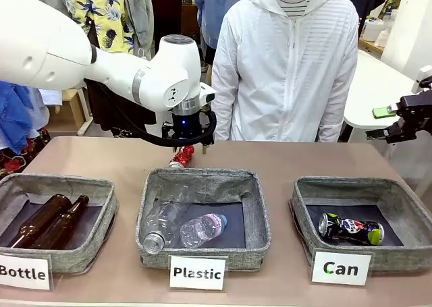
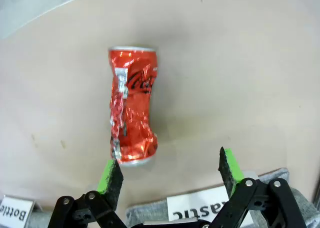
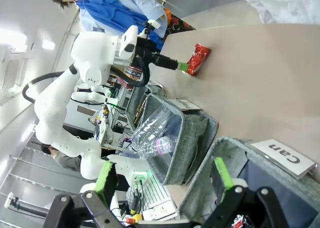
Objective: Sort the can waste into the basket.
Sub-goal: Pick up the can waste from the table and place it in the right Fabric basket.
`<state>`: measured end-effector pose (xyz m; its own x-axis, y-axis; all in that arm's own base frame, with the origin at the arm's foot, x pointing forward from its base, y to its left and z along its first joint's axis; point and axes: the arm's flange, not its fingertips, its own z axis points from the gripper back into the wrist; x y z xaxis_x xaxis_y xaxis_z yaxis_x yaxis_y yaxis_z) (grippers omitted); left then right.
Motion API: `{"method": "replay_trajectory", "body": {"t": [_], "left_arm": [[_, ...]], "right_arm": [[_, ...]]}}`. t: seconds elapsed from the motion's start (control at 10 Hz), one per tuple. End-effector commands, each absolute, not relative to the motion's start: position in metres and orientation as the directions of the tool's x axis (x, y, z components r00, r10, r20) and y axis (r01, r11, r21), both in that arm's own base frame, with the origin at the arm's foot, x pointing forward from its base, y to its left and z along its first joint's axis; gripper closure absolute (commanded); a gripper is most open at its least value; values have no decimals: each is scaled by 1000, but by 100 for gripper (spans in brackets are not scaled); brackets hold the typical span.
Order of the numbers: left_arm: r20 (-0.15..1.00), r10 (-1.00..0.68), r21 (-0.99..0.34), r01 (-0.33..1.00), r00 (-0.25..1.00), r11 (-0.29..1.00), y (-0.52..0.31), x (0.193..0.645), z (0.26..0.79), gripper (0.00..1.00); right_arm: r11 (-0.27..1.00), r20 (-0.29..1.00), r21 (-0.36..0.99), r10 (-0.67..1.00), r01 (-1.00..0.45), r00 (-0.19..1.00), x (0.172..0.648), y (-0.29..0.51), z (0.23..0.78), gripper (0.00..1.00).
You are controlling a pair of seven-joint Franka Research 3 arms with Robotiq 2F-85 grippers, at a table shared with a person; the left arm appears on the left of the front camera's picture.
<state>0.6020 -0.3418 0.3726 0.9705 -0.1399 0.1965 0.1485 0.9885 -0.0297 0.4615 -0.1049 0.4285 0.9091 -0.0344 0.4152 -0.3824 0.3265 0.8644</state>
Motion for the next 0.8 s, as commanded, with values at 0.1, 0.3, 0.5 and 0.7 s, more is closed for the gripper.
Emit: {"method": "replay_trajectory", "body": {"t": [0.1, 0.3, 0.5, 0.7], "left_arm": [[146, -177, -80, 190, 973, 979, -338, 634, 359, 0], [133, -180, -85, 192, 975, 978, -344, 638, 350, 0], [123, -190, -85, 202, 974, 976, -352, 640, 340, 0], [128, -186, -72, 196, 974, 978, -356, 641, 336, 0]], "right_arm": [[321, 432, 858, -25, -402, 902, 461, -107, 431, 0], [321, 432, 858, -25, -402, 902, 461, -107, 431, 0], [321, 432, 858, -25, -402, 902, 461, -107, 431, 0], [321, 432, 858, -25, -402, 902, 461, -107, 431, 0]]}}
